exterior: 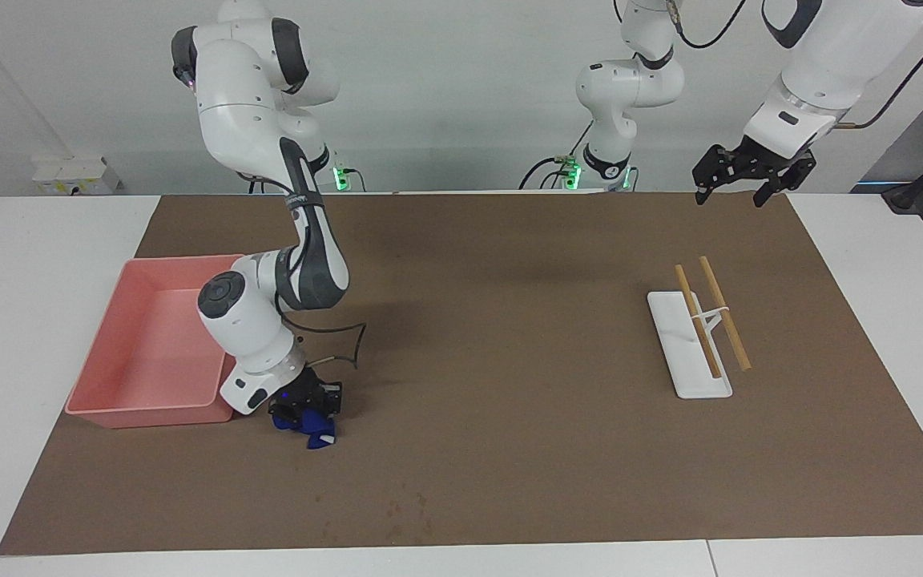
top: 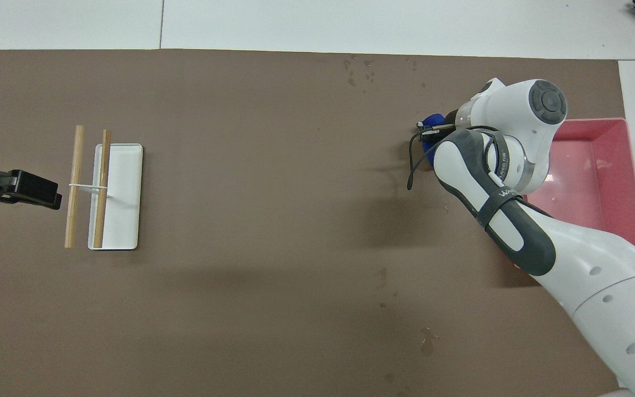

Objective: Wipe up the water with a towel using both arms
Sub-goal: 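Carry the blue cloth with the right gripper toward the pink bin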

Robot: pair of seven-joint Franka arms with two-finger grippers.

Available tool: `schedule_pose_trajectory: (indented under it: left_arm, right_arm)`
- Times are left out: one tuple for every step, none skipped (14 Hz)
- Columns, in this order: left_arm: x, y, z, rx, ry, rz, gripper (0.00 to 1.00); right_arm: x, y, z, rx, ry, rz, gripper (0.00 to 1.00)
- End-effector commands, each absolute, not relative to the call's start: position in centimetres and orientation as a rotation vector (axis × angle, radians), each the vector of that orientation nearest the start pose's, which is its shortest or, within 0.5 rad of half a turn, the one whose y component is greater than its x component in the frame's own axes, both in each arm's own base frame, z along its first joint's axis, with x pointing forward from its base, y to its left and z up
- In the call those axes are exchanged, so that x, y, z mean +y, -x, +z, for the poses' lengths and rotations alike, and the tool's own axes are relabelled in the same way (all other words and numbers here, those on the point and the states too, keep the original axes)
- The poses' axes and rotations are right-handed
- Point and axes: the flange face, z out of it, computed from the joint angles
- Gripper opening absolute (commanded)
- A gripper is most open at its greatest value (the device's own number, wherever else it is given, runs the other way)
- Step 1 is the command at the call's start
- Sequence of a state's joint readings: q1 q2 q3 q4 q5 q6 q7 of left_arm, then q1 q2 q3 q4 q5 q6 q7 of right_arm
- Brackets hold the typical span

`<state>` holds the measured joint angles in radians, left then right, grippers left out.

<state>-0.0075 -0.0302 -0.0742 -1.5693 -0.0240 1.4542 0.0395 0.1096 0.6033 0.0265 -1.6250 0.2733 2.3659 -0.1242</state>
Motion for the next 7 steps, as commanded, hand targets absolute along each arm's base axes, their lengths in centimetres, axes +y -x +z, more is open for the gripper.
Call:
schedule_pose_trajectory:
  left_arm:
    - [-5.1,-52.0,63.3,0.222,3.134,0.148,1.00]
    - [-5.1,-52.0,63.3,0.222,3.134,0.148,1.00]
    - [-4.9,-52.0,63.3,0.218,3.135,0.148,1.00]
    - [-4.7,-52.0,63.3,0.213,3.136,0.145,1.00]
    - [-4.7,-52.0,63.3,0.213,3.136,0.145,1.00]
    - [-4.7,-52.0,63.3,0.213,3.136,0.145,1.00]
    - [-4.7,-52.0,63.3,0.213,3.136,0.145,1.00]
  right_arm:
    - [10.3,-65.2,24.5,-0.044,2.892,0.038,0.00]
    - [10.4,-64.3,24.9,-0.052,2.891,0.069,0.00]
    - [10.2,-63.3,25.3,-0.055,2.890,0.104,0.00]
    - [10.0,-62.2,25.7,-0.057,2.890,0.130,0.00]
    - [9.7,-61.1,25.8,-0.059,2.892,0.153,0.00]
    - [8.8,-59.8,26.2,-0.045,2.894,0.166,0.00]
    - [8.4,-58.7,26.3,-0.052,2.897,0.181,0.00]
